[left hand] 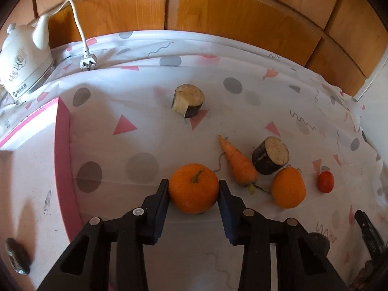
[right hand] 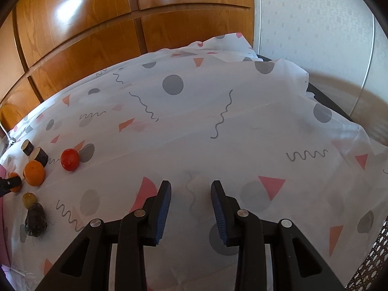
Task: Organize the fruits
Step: 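Reach the left gripper to the tangerine and close on it, then lower the tangerine into the pink tray and open the left gripper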
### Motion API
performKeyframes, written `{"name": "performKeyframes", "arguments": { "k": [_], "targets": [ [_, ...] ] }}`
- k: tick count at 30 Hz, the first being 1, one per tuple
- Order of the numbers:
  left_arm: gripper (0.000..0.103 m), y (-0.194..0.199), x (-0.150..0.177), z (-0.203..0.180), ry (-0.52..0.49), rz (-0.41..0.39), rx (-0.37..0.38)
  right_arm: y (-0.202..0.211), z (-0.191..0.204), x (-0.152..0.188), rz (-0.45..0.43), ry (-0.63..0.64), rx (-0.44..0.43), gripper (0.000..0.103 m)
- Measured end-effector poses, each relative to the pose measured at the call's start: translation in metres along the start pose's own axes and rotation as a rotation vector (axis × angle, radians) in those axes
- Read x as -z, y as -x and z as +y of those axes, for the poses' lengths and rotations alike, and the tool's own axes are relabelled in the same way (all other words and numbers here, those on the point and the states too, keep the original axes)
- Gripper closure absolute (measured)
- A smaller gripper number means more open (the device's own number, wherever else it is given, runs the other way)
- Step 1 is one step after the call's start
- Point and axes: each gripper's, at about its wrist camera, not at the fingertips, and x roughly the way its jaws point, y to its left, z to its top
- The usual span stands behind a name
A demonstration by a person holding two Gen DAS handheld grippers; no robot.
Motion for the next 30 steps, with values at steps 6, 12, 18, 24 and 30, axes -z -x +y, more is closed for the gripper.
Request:
{"name": "performKeyframes", "arguments": {
  "k": [6, 12, 18, 24, 30],
  "targets": [
    [0.064, 0.02, 0.01, 0.004, 0.017, -0.018, 0.07, -0.002, 0.001, 0.001, -0.012, 0.003, 0.006, 0.068],
    [0.064, 0.069, 0.014, 0.04, 0.094, -0.108, 0.1, -0.002, 0.007, 0.004, -0.031, 0.032, 0.023, 0.062],
    [0.064, 0.099, 0.023, 0.098, 0.196, -0.167, 0.021, -0.004, 0.008, 0.005, -0.036, 0.043, 0.03, 0.06],
    [0.064, 0.079, 0.034, 0.151, 0.268, -0.105, -0.101, -0.005, 0.01, 0.005, -0.038, 0.052, 0.04, 0.059],
    [0.063, 0.058, 0.047, 0.164, 0.279, -0.074, -0.148, -0.005, 0.01, 0.005, -0.038, 0.054, 0.042, 0.059]
  ]
}}
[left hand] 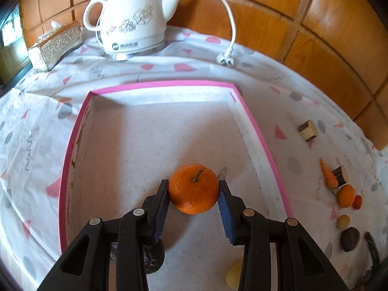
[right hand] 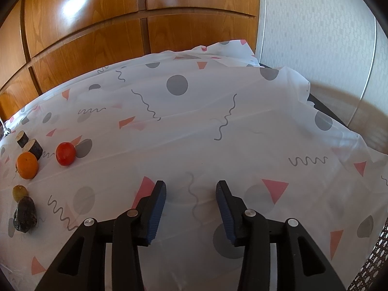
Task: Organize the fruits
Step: 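Lower the tangerine into the pink tray and open the left gripper, then reach the right gripper to the red tomato and close on it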
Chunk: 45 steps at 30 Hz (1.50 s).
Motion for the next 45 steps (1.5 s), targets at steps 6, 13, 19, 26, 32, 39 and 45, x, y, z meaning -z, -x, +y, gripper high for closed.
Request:
{"name": "performKeyframes", "arguments": {
  "k": [6, 13, 19, 26, 32, 39, 45],
  "targets": [
    [0.06, 0.005, 0.003, 0.003, 0.013, -0.013, 0.005, 0.0, 0.001, 0.0, -0.001, 0.006, 0.005, 0.059],
    [0.045, 0.037, 0.013, 0.0, 0.007, -0.078, 0.005, 0.0, 0.001, 0.0, -0.001, 0.008, 0.008, 0.059],
    [0.041, 0.074, 0.04, 0.003, -0.008, -0.143, 0.007, 0.0, 0.001, 0.0, 0.001, 0.011, 0.011, 0.059],
    [0.039, 0.099, 0.074, 0.015, 0.01, -0.164, -0.003, 0.001, 0.005, -0.007, 0.035, 0.03, 0.018, 0.059],
    [0.037, 0.109, 0.088, 0.027, 0.051, -0.175, -0.016, 0.006, 0.023, -0.015, 0.043, 0.053, -0.053, 0.059],
    [0.035, 0.114, 0.095, 0.033, 0.062, -0.179, -0.016, 0.02, 0.066, -0.028, 0.015, 0.128, -0.157, 0.059],
    [0.035, 0.117, 0.098, 0.036, 0.068, -0.181, -0.007, 0.027, 0.095, -0.037, 0.01, 0.183, -0.212, 0.059]
  ]
}}
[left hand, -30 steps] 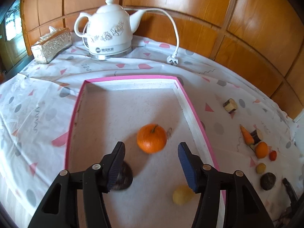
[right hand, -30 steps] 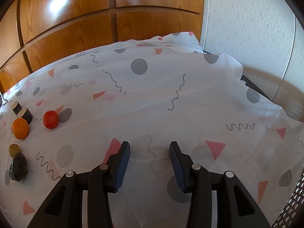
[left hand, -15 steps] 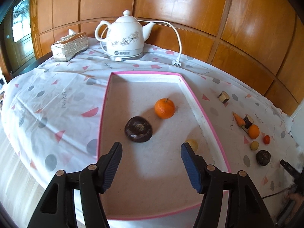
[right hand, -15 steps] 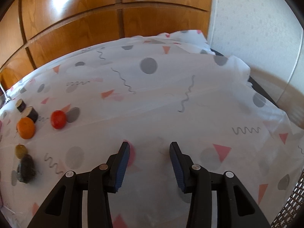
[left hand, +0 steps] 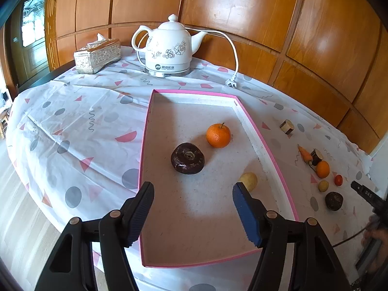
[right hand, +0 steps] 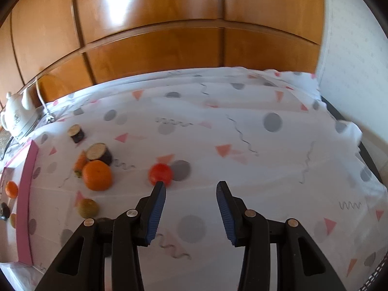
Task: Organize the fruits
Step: 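Reach the right gripper to the red tomato and close on it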
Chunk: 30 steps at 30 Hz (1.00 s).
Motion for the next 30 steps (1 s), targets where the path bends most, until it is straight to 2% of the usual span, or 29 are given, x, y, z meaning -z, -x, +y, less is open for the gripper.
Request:
{"name": "performKeyframes", "arguments": {
  "k": [14, 22, 24, 30],
  "targets": [
    [0.035, 0.01, 0.003, 0.019, 0.052, -0.006, -0.001, -0.033, 0.029, -0.014, 0.084, 0.058, -0.022, 0.059],
    [0.034, 0.013, 0.005, 0.027, 0.074, -0.005, -0.016, -0.058, 0.037, -0.018, 0.148, 0.087, -0.007, 0.059],
    [0.034, 0.013, 0.006, 0.03, 0.082, -0.003, -0.019, -0.062, 0.037, -0.016, 0.155, 0.091, -0.009, 0.073],
    [0.034, 0.009, 0.011, 0.035, 0.106, 0.02, -0.027, -0.059, 0.035, -0.015, 0.14, 0.105, -0.024, 0.074]
  ]
}}
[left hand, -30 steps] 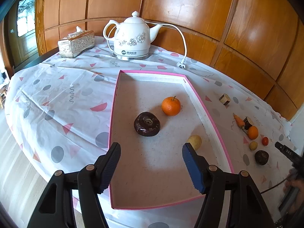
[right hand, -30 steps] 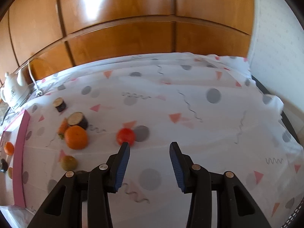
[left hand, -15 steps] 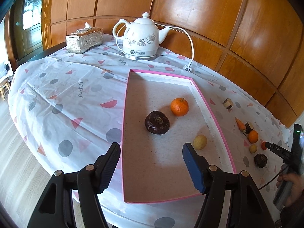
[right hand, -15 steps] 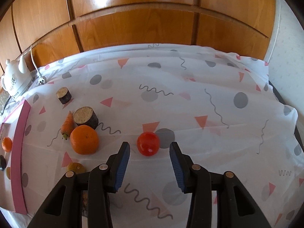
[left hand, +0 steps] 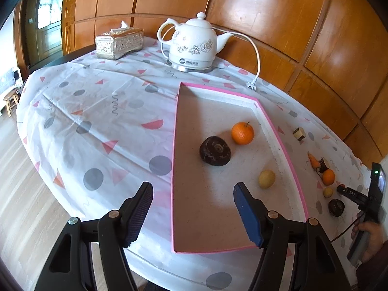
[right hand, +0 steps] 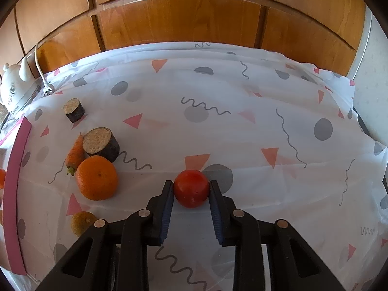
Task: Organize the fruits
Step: 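Reach the right gripper to the red tomato and close on it, then carry the red tomato with the right gripper toward the pink tray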
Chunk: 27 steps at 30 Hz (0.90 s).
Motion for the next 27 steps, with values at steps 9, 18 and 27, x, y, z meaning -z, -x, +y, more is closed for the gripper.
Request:
{"name": "performKeyframes", "arguments": {
  "k": [9, 18, 27],
  "targets": [
    [0.033, 0.002, -0.001, 0.004, 0.022, -0.008, -0.003, 0.044, 0.027, -0.005, -0.106, 0.069, -0.09, 0.074],
    [0.03, 0.005, -0.002, 0.011, 0.048, -0.018, -0.01, 0.078, 0.117, 0.005, -0.128, 0.279, -0.319, 0.074],
    [0.029, 0.007, -0.003, 0.02, 0.07, -0.024, -0.026, 0.082, 0.211, 0.024, -0.081, 0.444, -0.472, 0.074]
  ]
}}
